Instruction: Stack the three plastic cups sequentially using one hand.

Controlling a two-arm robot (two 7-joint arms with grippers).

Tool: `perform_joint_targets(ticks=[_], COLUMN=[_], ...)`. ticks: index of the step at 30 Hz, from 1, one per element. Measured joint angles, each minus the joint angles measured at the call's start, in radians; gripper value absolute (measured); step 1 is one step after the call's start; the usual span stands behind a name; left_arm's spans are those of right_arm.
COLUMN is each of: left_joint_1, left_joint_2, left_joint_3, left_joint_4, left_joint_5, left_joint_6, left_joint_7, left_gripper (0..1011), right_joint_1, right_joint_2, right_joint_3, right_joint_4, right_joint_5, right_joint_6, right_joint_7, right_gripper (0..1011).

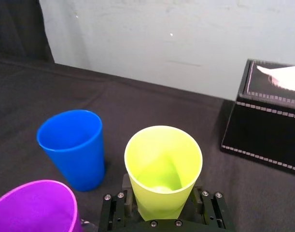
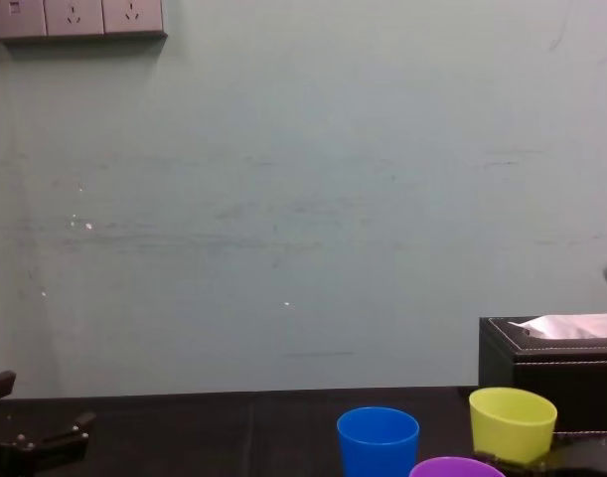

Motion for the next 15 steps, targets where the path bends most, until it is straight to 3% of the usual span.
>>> perform_joint_targets(ticks=[8,15], left_joint_1=[0.000,0.000], left_joint_2=[0.000,0.000], left_joint_3=[0.000,0.000], left_joint_4=[0.000,0.000], left_joint_5=[0.000,0.000], left_joint_6=[0.000,0.000], left_joint_7=[0.000,0.000], left_gripper=[1000,1000], right_joint_1=[0.009,0.050], right_joint_2=[0.016,0.021], right_joint_3=[0.002,0.007], right_joint_4=[-0.069,-0.117], right_joint_5=[-0.017,-0.019], right_joint_6=[0.060,0.120], right_joint_7=[0.008,0.023], right_gripper=[707,707])
